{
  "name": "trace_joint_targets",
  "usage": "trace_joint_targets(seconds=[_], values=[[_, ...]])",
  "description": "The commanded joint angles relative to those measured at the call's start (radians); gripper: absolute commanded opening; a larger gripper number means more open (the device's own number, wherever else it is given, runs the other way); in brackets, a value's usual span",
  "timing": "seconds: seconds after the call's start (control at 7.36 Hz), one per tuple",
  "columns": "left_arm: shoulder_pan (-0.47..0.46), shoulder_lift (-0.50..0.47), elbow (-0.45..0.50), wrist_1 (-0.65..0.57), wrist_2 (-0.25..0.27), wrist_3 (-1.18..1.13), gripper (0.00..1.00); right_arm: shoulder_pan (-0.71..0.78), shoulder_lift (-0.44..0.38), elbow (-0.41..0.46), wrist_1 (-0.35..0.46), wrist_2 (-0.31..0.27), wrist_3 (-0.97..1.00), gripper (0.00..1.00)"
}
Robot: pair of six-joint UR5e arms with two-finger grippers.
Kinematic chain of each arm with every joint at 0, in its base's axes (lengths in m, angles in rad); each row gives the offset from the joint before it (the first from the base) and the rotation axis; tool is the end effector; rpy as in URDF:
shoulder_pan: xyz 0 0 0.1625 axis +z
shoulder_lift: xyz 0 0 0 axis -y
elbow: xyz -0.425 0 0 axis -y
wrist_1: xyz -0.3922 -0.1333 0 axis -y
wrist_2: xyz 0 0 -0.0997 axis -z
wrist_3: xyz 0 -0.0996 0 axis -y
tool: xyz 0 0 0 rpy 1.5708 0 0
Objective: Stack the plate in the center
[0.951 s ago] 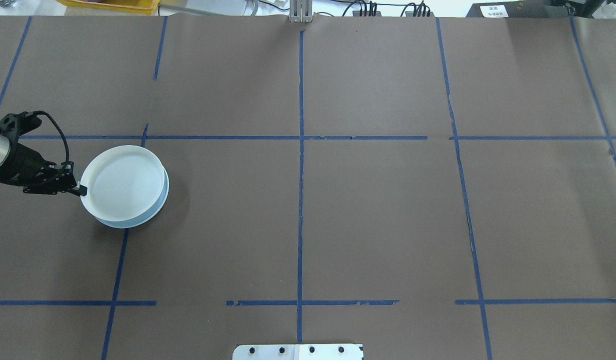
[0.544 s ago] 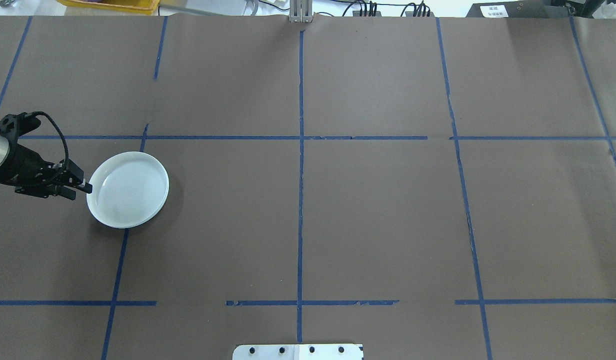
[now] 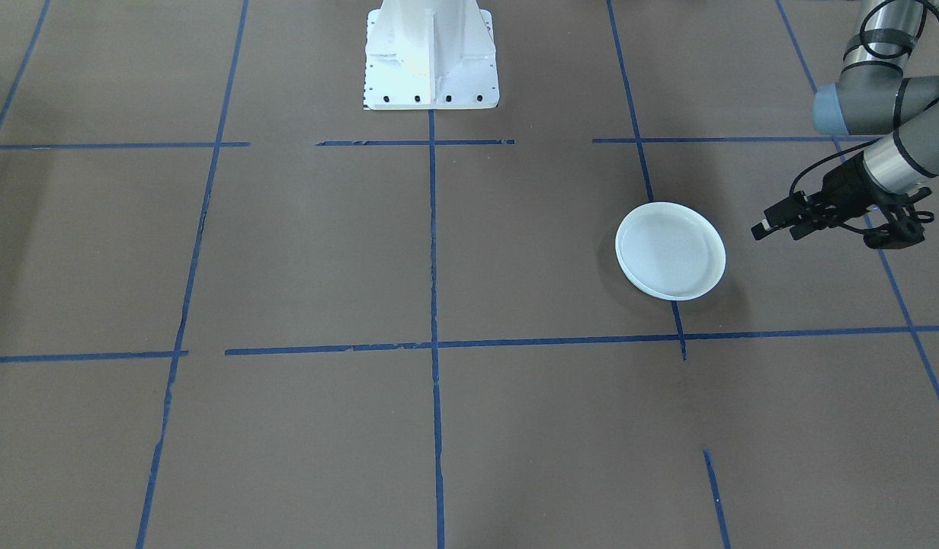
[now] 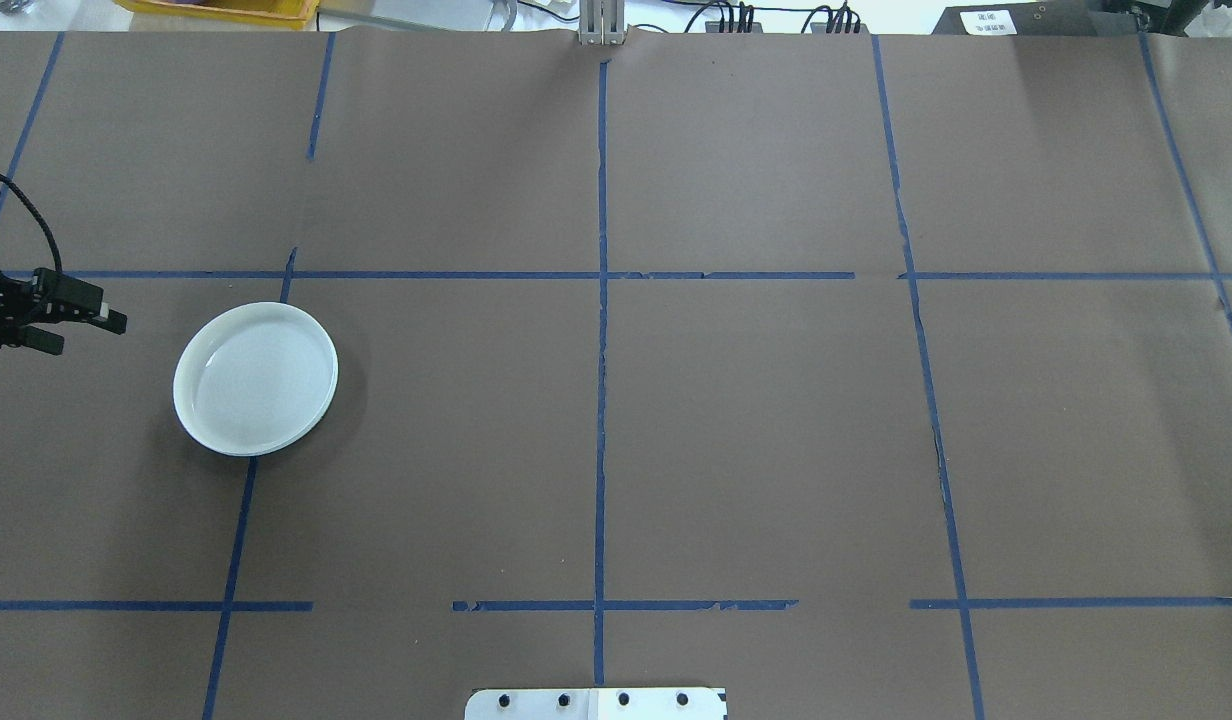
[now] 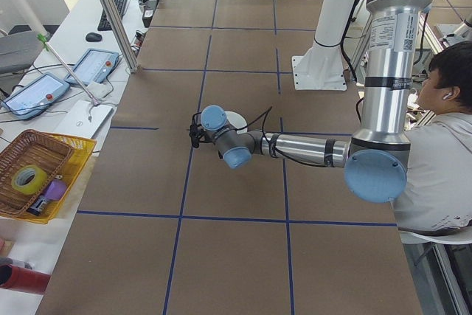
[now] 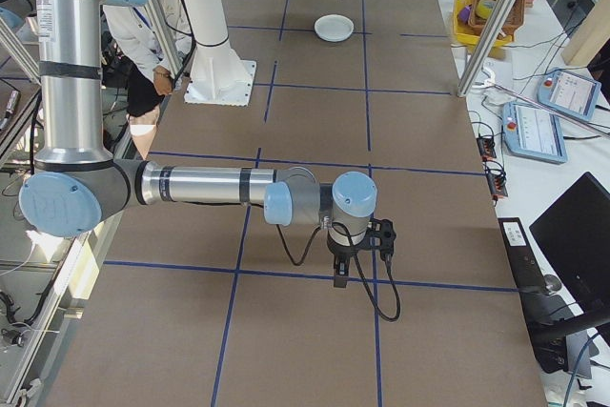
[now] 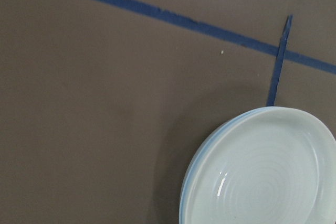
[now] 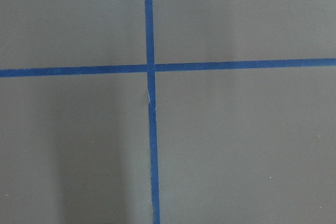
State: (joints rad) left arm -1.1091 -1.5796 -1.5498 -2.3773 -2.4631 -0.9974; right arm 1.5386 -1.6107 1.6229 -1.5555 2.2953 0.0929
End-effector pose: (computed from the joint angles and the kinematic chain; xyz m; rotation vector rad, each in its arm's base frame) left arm 0.1774 -0.4818 0.5649 -0.0108 1.1162 -0.1249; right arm 0.0519 -0.4788 0.6542 -0.0191 -0.7248 0.0481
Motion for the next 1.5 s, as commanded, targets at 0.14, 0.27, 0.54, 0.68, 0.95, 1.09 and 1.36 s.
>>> trace_joint_targets(seconds=[0.14,0.27,0.54,0.68,0.95,1.09,1.36], values=[[-0.18,0.016,-0.007,0.324,0.12,0.469,1.0,0.002,0.0,0.0,0.0,0.0,-0.001,1.0],[-0.286,0.013,-0.009,0.449,0.174,0.667,1.0,0.0,0.0,0.0,0.0,0.0,-0.001,1.0],[-0.41,0.006,-0.042,0.664,0.187,0.901,1.0,0.0,0.0,0.0,0.002,0.001,-0.001,1.0],[-0.426,0.003,-0.08,0.731,0.187,0.911,1.0,0.0,0.0,0.0,0.0,0.0,-0.001,1.0],[-0.429,0.013,-0.09,0.738,0.174,0.91,1.0,0.0,0.0,0.0,0.0,0.0,-0.001,1.0],[-0.429,0.01,-0.09,0.733,0.161,0.911,1.0,0.0,0.0,0.0,0.0,0.0,0.001,1.0],[-0.425,0.013,-0.093,0.734,0.161,0.911,1.0,0.0,0.0,0.0,0.0,0.001,-0.001,1.0]])
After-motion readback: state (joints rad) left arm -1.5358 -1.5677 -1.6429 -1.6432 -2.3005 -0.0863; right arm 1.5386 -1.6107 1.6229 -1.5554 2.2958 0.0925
